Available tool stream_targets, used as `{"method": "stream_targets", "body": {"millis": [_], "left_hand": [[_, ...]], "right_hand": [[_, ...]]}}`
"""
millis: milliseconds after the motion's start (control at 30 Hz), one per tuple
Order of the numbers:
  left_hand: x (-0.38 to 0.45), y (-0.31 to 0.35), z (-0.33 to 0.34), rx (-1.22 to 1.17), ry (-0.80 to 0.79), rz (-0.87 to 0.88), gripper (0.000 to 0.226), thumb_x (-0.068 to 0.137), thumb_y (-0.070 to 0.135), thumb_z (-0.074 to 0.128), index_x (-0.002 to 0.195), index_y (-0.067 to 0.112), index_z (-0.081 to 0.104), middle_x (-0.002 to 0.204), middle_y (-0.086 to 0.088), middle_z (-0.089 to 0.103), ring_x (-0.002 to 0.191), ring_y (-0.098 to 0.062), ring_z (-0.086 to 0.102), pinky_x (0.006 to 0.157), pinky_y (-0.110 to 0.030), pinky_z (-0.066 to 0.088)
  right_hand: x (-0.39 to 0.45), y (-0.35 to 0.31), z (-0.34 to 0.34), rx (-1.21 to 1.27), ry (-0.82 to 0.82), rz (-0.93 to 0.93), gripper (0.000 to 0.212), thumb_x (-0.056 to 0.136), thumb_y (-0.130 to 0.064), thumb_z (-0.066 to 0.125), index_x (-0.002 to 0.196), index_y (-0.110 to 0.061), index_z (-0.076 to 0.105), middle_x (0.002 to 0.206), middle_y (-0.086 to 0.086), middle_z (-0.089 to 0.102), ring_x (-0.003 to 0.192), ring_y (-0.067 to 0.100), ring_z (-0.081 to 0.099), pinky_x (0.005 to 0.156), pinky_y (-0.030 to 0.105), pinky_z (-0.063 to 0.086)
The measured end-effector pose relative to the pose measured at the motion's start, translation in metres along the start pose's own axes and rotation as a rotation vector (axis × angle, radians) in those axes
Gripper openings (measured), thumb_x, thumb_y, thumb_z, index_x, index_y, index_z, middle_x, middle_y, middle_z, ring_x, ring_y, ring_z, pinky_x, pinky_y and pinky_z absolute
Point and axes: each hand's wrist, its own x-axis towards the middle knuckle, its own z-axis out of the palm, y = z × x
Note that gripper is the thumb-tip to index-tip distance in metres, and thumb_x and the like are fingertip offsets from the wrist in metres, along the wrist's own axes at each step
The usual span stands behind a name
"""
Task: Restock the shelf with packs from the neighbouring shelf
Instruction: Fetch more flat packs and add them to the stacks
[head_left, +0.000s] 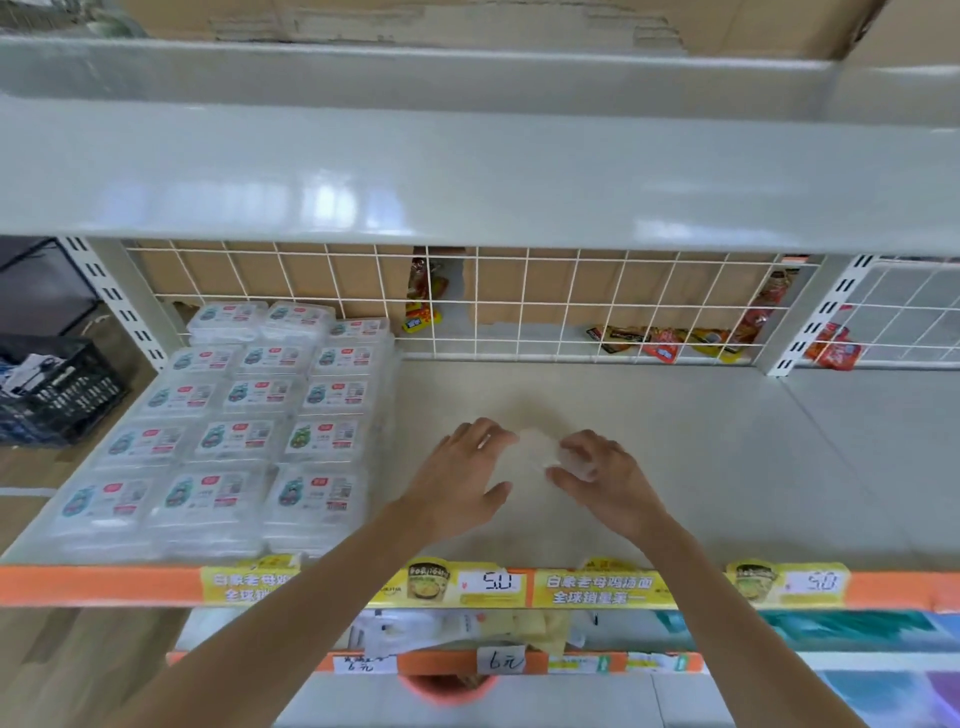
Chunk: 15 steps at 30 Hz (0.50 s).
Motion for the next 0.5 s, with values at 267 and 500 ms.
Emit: {"method": "stream_targets", "body": {"millis": [267,500], "left_hand": [[-0.009,-0.006,0.012,-0.275,-0.037,-0.170,0.057,0.082,0.028,0.067,0.130,0.013,0.040,0.124,-0.007,0.040,0.109,-0.020,0.046,0.084,-0.014,0.033],[-0.014,-0.013,0.023,-0.066,-0.047,-0.199,0.064,0.080,0.043,0.062,0.134,0.015,0.040,0.124,-0.003,0.039,0.114,-0.019,0.034,0.099,-0.034,0.035]], "right_hand": [[0.006,-0.030,0.033,0.183,0.083,0.005,0.014,0.095,-0.018,0.047,0.103,-0.008,0.055,0.089,0.005,0.060,0.076,0.017,0.056,0.056,0.010,0.038],[-0.010,-0.021,0.047,0.224,0.233,0.020,0.018,0.089,-0.005,0.054,0.107,-0.003,0.053,0.106,0.002,0.042,0.086,0.014,0.054,0.077,0.016,0.043]]}}
